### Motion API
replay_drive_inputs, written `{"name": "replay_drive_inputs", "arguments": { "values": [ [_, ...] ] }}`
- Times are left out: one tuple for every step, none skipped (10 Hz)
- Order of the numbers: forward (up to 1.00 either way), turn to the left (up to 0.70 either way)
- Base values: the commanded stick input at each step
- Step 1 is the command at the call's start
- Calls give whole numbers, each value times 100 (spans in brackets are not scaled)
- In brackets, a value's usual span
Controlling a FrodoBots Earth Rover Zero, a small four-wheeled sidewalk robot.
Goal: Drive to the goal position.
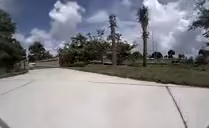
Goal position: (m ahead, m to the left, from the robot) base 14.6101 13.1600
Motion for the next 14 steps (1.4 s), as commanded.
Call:
{"name": "replay_drive_inputs", "arguments": {
  "values": [
    [85,0],
    [85,0],
    [85,23],
    [85,34],
    [85,27],
    [85,0],
    [85,0],
    [85,0],
    [85,0],
    [85,0],
    [85,0],
    [85,0],
    [85,0],
    [85,8]
  ]
}}
